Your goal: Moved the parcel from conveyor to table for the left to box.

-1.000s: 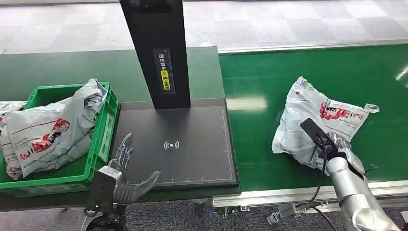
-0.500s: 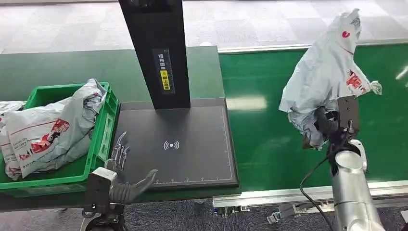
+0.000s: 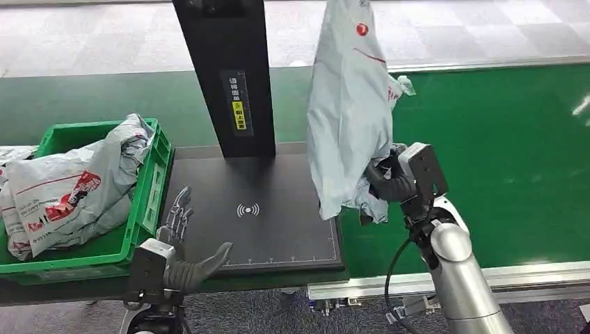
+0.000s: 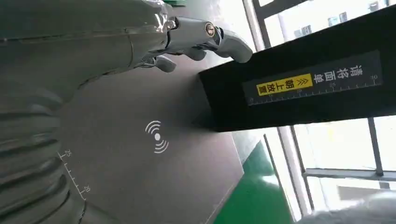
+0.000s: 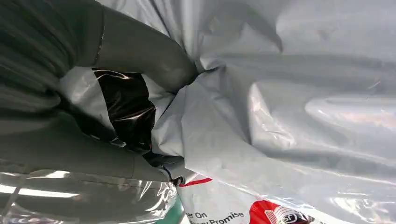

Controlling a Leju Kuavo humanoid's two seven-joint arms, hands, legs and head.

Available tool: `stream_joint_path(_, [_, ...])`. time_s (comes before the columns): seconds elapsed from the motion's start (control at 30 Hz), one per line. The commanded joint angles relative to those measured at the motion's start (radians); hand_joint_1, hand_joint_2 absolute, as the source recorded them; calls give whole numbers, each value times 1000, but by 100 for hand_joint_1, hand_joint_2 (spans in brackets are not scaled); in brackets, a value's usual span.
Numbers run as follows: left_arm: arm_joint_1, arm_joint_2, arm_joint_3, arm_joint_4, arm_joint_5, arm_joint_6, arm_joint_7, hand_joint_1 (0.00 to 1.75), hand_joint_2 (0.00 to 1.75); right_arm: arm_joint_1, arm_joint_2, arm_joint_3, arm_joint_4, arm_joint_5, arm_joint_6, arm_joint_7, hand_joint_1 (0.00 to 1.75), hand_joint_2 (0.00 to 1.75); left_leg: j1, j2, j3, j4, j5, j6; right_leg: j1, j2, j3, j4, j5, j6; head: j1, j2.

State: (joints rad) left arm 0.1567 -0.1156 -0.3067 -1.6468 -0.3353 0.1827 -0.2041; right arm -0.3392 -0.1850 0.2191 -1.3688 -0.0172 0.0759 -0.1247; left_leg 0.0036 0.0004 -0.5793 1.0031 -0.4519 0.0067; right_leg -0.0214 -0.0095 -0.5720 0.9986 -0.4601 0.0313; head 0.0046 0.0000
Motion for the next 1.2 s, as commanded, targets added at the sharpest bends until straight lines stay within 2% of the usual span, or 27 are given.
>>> stream_joint_path(0.03, [-33, 12, -11, 68, -2, -2, 4, 0, 175, -28, 20, 275, 24, -82, 80, 39, 175, 175, 0, 4, 4, -2, 0, -1, 1, 5, 3, -2, 1, -2, 0, 0])
stream_joint_path(0.23, [-41, 18, -15, 76, -2, 3, 5, 0, 175, -72, 16, 393, 118, -101, 86, 54, 175, 175, 1, 4, 4, -2, 0, -1, 1, 4, 3, -2, 1, -2, 0, 0])
stream_joint_path(0.43, [-30, 21, -17, 68, -3, 11, 4, 0, 175, -97, 18, 406, 175, -129, 96, 75, 175, 175, 0, 2, 3, -2, 0, -1, 1, 2, 3, -2, 1, -2, 0, 0])
stream_joint_path(0.67, [-17, 18, -5, 38, -7, 37, 12, 0, 175, -235, 37, 450, 429, -147, 78, 94, 175, 175, 0, 4, 4, -2, 0, -1, 0, 5, 3, -2, 2, -2, 0, 0])
stream_joint_path(0.83, [-4, 20, -1, 16, -11, 46, 14, 0, 175, -293, 13, 476, 519, -63, 13, 88, 175, 175, 0, 2, 2, -1, 0, -1, 0, 2, 2, -1, 1, -1, 0, 0])
stream_joint_path(1.1, [-11, 24, -9, 32, -9, 46, 14, 0, 175, -303, 1, 458, 565, -59, 2, 86, 175, 175, 0, 0, 1, 0, 0, -1, 0, 1, 2, -1, 0, -1, 0, 0])
stream_joint_path(1.2, [-9, 34, -22, 50, 5, 45, 2, 0, 175, -244, -23, 437, 523, -59, 44, 59, 175, 175, 0, -1, 3, -1, 1, -1, 0, 0, 3, -2, 1, -1, 0, 0])
